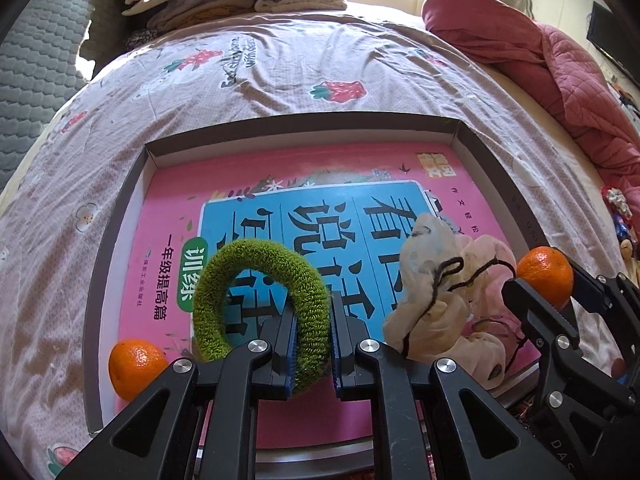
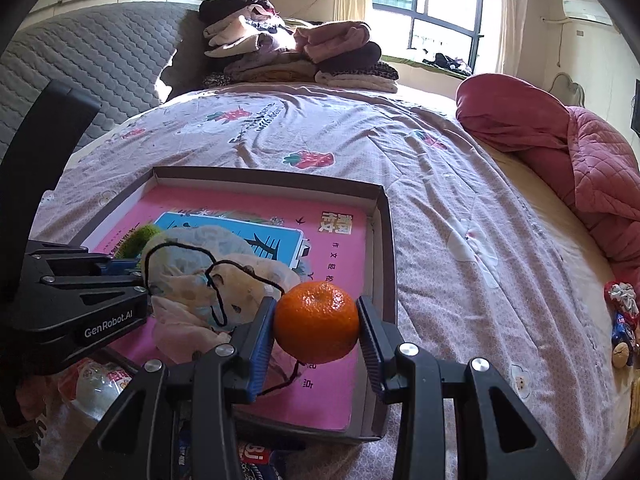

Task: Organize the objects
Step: 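Bring the green ring over the tray with the left tool while the right tool holds the tangerine above it, then open the left tool releasing the green ring in the tray while the right tool releases the tangerine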

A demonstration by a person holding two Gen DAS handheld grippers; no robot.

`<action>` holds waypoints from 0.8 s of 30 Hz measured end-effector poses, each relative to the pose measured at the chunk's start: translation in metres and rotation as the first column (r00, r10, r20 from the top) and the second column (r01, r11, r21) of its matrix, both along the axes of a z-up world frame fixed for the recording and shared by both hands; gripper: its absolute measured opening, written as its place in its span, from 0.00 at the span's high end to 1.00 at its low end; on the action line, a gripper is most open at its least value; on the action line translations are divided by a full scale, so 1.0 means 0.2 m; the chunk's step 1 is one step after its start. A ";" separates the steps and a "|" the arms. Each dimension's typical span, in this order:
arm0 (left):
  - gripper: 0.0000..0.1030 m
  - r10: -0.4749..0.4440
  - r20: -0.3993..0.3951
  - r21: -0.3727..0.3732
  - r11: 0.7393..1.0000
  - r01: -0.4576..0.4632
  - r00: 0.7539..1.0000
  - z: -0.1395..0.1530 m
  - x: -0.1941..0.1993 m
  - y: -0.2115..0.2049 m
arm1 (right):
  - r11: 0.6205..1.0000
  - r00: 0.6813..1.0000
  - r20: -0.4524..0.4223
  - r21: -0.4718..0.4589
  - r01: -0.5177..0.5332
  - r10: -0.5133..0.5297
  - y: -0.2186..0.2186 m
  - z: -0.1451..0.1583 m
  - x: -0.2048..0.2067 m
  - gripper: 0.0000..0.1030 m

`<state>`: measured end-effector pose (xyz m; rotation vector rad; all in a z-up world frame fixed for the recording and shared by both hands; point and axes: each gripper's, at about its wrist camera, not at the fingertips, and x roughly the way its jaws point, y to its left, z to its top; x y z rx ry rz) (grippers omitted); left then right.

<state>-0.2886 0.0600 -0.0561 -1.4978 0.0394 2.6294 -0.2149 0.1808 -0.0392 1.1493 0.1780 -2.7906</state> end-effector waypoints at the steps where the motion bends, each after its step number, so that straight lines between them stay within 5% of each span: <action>1: 0.87 -0.001 -0.001 -0.002 1.000 0.001 1.000 0.00 0.00 0.00 | 1.000 1.000 0.007 -0.003 0.002 -0.002 0.00 -0.01 0.00 0.61; 24: 0.80 -0.040 0.016 0.018 0.999 0.039 0.999 0.01 0.04 0.02 | 1.000 0.997 0.071 0.011 -0.006 0.005 -0.01 -0.06 0.00 0.60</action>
